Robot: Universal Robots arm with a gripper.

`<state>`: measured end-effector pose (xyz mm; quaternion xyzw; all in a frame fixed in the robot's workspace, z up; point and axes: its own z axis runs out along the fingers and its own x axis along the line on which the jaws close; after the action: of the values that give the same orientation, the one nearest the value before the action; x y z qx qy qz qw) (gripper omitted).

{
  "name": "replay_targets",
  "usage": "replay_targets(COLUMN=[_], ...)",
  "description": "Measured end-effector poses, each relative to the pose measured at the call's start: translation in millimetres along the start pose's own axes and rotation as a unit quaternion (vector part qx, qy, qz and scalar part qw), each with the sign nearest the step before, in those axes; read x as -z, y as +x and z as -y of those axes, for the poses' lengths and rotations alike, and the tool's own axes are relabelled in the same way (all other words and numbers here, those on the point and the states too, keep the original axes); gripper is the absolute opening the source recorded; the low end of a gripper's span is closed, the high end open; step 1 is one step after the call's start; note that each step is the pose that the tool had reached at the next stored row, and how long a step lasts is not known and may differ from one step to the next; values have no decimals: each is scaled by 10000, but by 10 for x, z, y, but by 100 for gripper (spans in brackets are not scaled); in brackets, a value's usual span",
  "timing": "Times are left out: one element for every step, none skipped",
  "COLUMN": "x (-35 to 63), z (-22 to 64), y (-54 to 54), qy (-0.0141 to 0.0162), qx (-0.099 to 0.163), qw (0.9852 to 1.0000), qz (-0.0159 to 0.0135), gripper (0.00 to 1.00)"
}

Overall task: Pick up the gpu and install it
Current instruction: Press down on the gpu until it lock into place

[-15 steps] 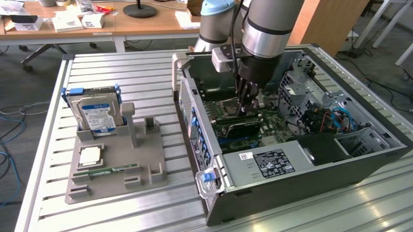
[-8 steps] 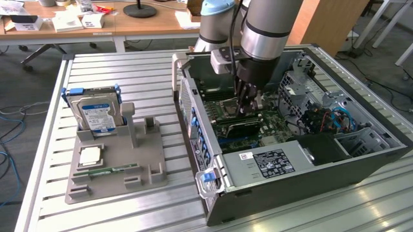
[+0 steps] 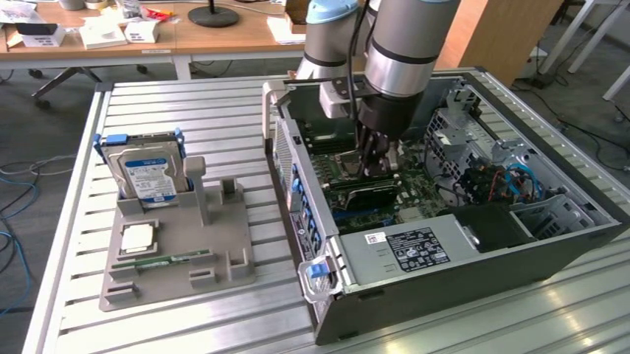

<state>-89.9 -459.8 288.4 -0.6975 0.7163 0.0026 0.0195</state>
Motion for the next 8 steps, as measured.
replay_targets(x=[-11,-21,-25,-25,-25,-25,-28,-31], z=[-1,-1,-1,-1,-2,-2,-3,-7], y=[-1,-2,-2,-2,-2,-2,-3,-5], qy=[-1,-2,-2,-3,-3,-3,-2,-2], qx=[0,-1,0,0,-1,-1,-1,-3], qw=[10000,10000,10000,10000,10000,10000,10000,10000], qz=[0,0,0,-1,-1,-1,0,1], gripper=[11,11,11,11,11,11,11,11])
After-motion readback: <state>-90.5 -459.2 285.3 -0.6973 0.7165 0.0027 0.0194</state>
